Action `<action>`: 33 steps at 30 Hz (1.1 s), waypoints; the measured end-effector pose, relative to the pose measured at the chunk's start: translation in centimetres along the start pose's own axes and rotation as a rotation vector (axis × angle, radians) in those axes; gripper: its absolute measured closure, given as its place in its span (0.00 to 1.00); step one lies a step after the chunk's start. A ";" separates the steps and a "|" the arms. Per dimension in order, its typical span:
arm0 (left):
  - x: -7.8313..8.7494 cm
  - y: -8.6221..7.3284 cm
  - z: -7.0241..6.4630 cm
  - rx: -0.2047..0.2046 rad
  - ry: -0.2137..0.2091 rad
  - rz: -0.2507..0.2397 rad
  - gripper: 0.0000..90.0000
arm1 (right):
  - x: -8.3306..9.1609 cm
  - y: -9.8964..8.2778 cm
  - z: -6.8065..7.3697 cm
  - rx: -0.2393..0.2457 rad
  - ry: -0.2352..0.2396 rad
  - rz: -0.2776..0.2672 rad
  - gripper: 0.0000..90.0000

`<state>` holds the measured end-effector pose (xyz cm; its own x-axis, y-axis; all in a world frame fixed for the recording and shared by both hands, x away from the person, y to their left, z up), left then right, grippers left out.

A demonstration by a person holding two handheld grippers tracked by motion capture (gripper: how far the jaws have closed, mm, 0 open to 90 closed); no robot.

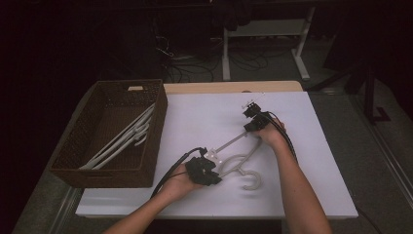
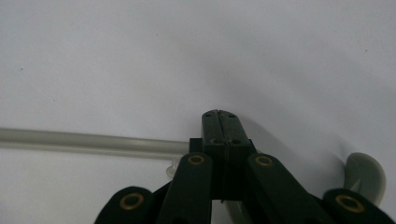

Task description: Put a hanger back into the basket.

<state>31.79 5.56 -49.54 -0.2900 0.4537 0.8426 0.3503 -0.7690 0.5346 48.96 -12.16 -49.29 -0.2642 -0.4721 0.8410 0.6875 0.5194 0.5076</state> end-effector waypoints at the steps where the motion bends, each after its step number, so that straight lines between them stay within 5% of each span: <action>1: 0.0 0.0 0.0 0.006 -0.002 -0.003 0.91 | 0.0 0.0 0.0 0.002 0.003 0.002 1.00; 4: 0.0 0.0 0.2 0.020 -0.009 -0.005 0.91 | 0.2 0.3 0.2 0.000 0.036 -0.001 0.99; 10: 0.1 -0.1 0.5 0.030 -0.020 -0.009 0.91 | 3.3 1.0 1.0 -0.003 0.092 -0.139 0.76; 15: 0.9 -0.2 0.9 0.050 -0.035 -0.028 0.91 | 5.8 0.5 1.4 0.017 0.083 -0.203 0.59; 16: 1.1 -0.2 1.1 0.055 -0.038 -0.029 0.91 | 7.2 0.0 1.5 0.019 0.062 -0.243 0.50; 24: 3.1 -0.3 2.7 0.116 -0.049 -0.074 0.91 | 11.0 -3.1 2.2 0.026 0.022 -0.347 0.30; 33: 5.5 0.6 4.1 0.183 -0.047 -0.110 0.91 | 10.7 -7.6 4.6 0.052 0.037 -0.358 0.16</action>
<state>34.11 9.39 -44.34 -0.2948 0.5545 0.7782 0.4756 -0.6212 0.6228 37.82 -17.91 -43.24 -0.4567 -0.6558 0.6011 0.5205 0.3510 0.7784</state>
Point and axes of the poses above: each handheld gripper's, and its own axes: x roughly backward along the jaws, y roughly out of its top, z roughly to its left, the point moved 6 cm from there along -x, roughly forward along the jaws, and after that the axes turned 12 degrees about y, right-handed, at the moved point
